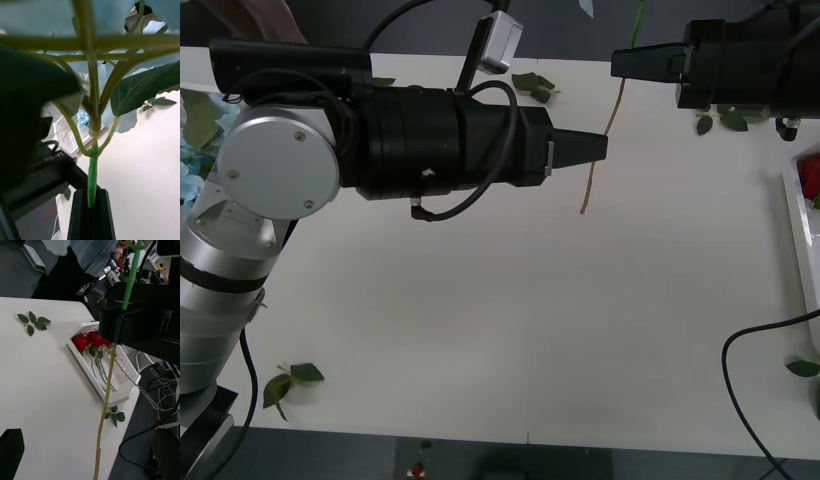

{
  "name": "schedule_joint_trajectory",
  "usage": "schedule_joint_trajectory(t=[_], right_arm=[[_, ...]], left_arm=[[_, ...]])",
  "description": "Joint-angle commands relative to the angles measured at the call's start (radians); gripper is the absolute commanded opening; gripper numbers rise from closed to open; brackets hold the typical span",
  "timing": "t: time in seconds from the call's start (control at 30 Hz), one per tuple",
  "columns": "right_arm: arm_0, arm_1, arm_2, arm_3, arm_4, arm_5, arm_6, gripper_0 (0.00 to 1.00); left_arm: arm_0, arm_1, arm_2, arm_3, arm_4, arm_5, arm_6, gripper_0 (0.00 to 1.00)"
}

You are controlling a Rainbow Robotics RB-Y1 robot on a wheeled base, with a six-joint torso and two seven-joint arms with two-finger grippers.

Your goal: Put the red flowers into the right box and the blue flowers into the left box

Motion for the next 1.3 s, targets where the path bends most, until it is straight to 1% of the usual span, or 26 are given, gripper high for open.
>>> schedule_joint_trajectory(t=[0.03,0.2,0.37,0.4,0.43,0.47,0.5,0.53,0.57,0.6,1.1,1.13,1.17,1.2,1.27,1.3], right_arm=[[-0.028,0.024,-0.017,-0.017,-0.013,-0.012,0.040,0.00],[-0.028,0.024,-0.017,-0.017,-0.013,-0.012,0.040,0.00],[-0.028,0.024,-0.017,-0.017,-0.013,-0.012,0.040,0.00],[-0.028,0.024,-0.017,-0.017,-0.013,-0.012,0.040,0.00],[-0.028,0.024,-0.017,-0.017,-0.013,-0.012,0.040,0.00],[-0.028,0.024,-0.017,-0.017,-0.013,-0.012,0.040,0.00],[-0.028,0.024,-0.017,-0.017,-0.013,-0.012,0.040,0.00],[-0.028,0.024,-0.017,-0.017,-0.013,-0.012,0.040,0.00],[-0.028,0.024,-0.017,-0.017,-0.013,-0.012,0.040,0.00],[-0.028,0.024,-0.017,-0.017,-0.013,-0.012,0.040,0.00],[-0.028,0.024,-0.017,-0.017,-0.013,-0.012,0.040,0.00],[-0.028,0.024,-0.017,-0.017,-0.013,-0.012,0.040,0.04],[-0.028,0.024,-0.017,-0.017,-0.013,-0.012,0.040,0.22],[-0.028,0.024,-0.017,-0.017,-0.013,-0.012,0.040,0.53],[-0.028,0.024,-0.017,-0.017,-0.013,-0.012,0.040,0.94],[-0.028,0.024,-0.017,-0.017,-0.013,-0.012,0.040,1.00]], left_arm=[[-0.040,-0.001,-0.030,0.000,-0.032,-0.034,0.054,1.00],[-0.108,-0.003,-0.087,0.051,-0.078,-0.045,0.069,1.00],[-0.119,-0.003,-0.140,0.081,-0.091,-0.135,0.077,1.00],[-0.119,-0.003,-0.150,0.084,-0.094,-0.146,0.078,0.99],[-0.119,-0.004,-0.151,0.084,-0.097,-0.149,0.080,0.81],[-0.119,-0.003,-0.153,0.084,-0.098,-0.149,0.080,0.70],[-0.119,-0.004,-0.153,0.084,-0.098,-0.148,0.080,0.50],[-0.119,-0.004,-0.156,0.084,-0.098,-0.149,0.082,0.21],[-0.119,-0.003,-0.156,0.084,-0.098,-0.149,0.083,0.05],[-0.119,-0.003,-0.157,0.084,-0.098,-0.149,0.086,0.00],[-0.119,-0.003,-0.159,0.083,-0.106,-0.149,0.098,0.00],[-0.119,-0.003,-0.159,0.083,-0.108,-0.149,0.098,0.00],[-0.119,-0.003,-0.159,0.084,-0.109,-0.151,0.098,0.00],[-0.119,-0.004,-0.159,0.083,-0.111,-0.155,0.098,0.00],[-0.119,-0.003,-0.159,0.084,-0.114,-0.155,0.100,0.00],[-0.119,-0.003,-0.159,0.083,-0.114,-0.157,0.100,0.00]])
